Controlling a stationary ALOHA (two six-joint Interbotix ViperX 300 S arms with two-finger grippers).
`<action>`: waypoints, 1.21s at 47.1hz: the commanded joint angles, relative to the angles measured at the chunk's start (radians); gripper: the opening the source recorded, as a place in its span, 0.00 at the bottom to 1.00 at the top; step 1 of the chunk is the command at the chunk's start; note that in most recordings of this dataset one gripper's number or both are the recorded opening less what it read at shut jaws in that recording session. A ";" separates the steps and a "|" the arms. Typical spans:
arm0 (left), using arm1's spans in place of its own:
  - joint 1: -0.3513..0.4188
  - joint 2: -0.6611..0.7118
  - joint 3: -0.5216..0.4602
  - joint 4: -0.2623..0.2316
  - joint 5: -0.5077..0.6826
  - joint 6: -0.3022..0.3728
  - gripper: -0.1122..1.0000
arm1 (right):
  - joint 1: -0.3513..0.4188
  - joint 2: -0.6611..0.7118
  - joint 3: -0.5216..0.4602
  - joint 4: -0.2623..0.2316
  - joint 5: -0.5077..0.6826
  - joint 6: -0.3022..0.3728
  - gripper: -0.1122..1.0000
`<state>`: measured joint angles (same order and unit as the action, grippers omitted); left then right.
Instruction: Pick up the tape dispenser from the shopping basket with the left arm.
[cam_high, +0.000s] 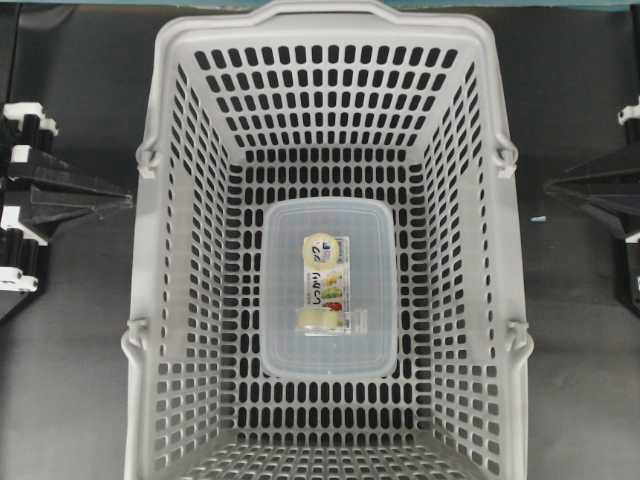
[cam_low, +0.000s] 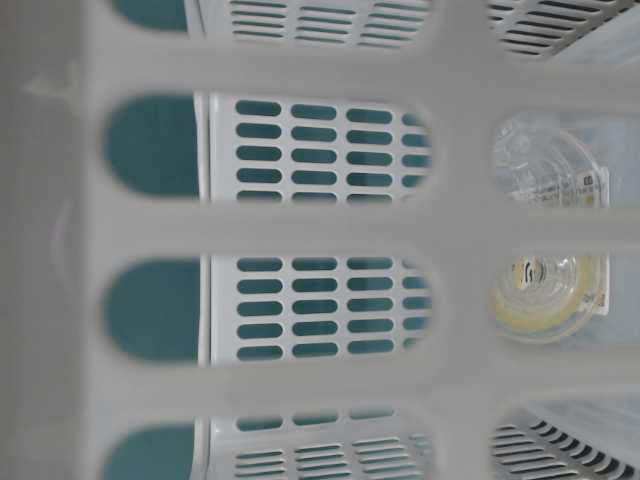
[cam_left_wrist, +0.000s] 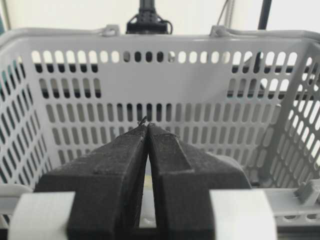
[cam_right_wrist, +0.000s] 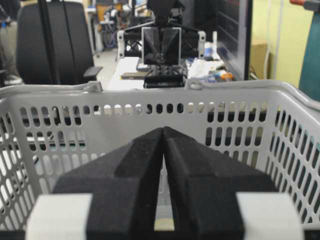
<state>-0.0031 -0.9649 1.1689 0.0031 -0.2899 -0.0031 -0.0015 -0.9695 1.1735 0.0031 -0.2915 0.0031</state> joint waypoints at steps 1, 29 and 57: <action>-0.021 0.015 -0.077 0.040 0.041 -0.037 0.15 | -0.003 0.005 -0.009 0.005 -0.005 0.005 0.10; -0.123 0.466 -0.652 0.040 0.696 -0.112 0.10 | 0.005 -0.081 -0.035 0.009 0.279 0.021 0.10; -0.153 0.897 -0.965 0.040 0.982 -0.135 0.11 | 0.029 -0.147 -0.020 0.009 0.344 0.023 0.76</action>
<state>-0.1473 -0.0936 0.2424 0.0399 0.6857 -0.1365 0.0230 -1.1183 1.1612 0.0092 0.0583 0.0261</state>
